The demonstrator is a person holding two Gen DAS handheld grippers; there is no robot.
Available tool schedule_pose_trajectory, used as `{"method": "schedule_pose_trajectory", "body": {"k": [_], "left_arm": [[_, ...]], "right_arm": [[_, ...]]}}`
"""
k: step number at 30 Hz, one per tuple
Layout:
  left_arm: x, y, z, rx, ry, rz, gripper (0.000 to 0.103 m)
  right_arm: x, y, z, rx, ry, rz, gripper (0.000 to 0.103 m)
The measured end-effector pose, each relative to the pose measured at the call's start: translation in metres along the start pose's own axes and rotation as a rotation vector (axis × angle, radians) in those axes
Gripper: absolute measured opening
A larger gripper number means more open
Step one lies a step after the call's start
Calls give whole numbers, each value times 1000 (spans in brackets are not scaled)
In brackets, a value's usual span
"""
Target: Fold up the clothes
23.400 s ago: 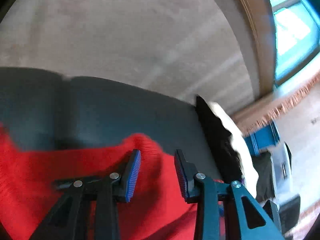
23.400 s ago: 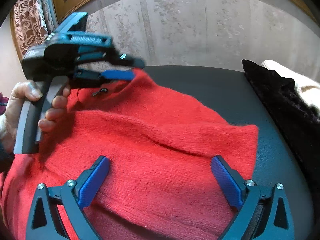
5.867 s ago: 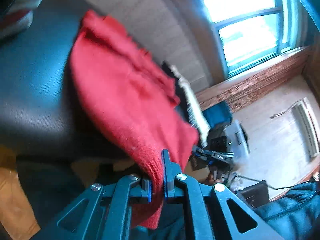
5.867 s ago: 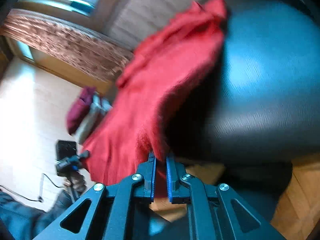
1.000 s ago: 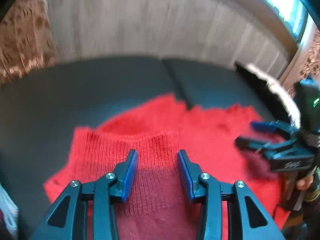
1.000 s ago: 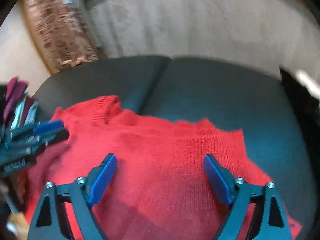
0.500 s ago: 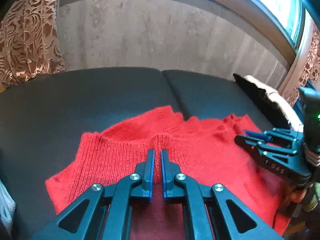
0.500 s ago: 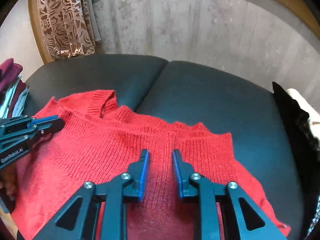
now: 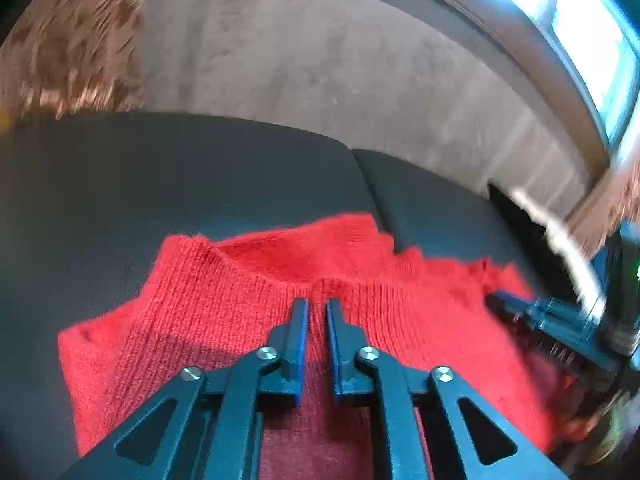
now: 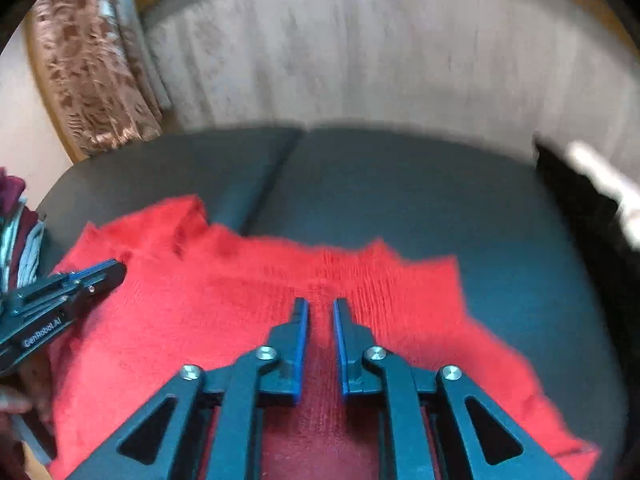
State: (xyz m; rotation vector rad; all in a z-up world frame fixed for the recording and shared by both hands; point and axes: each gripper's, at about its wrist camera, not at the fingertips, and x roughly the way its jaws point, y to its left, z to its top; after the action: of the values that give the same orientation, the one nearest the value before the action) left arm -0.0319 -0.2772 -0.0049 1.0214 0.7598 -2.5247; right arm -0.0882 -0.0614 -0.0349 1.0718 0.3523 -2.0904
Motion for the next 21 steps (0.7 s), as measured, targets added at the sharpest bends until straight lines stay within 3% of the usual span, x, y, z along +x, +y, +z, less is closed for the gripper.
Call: {"method": "schedule_pose_trajectory", "body": {"k": [4,6,11,13,14,18,21], "left_arm": [[5,2,-3,-6,-2,-7,11],[6,-4,-7,19,-1,19,11],[-1,-11,-19,52,-2,56,11],[-9,-7,-22,40,-3,42,11],[-11,-6,-24,39,-1,37,11],[-19,2,-25,38,22,10,13],[-47,10,-33,5,-19,88,20]], "right_arm": [[2,8,-3,-21,-20,4,37],[1,14,-6,-55,-14,3,57],[-7,21,-17,-94,13,32,74],[-13,22,-23,-94,27,84,89],[-15,22,-26,-93,33,109,101],[-46,15,-35,-79,66,236,103],[-91,-20,-55,-21,28,366,103]]}}
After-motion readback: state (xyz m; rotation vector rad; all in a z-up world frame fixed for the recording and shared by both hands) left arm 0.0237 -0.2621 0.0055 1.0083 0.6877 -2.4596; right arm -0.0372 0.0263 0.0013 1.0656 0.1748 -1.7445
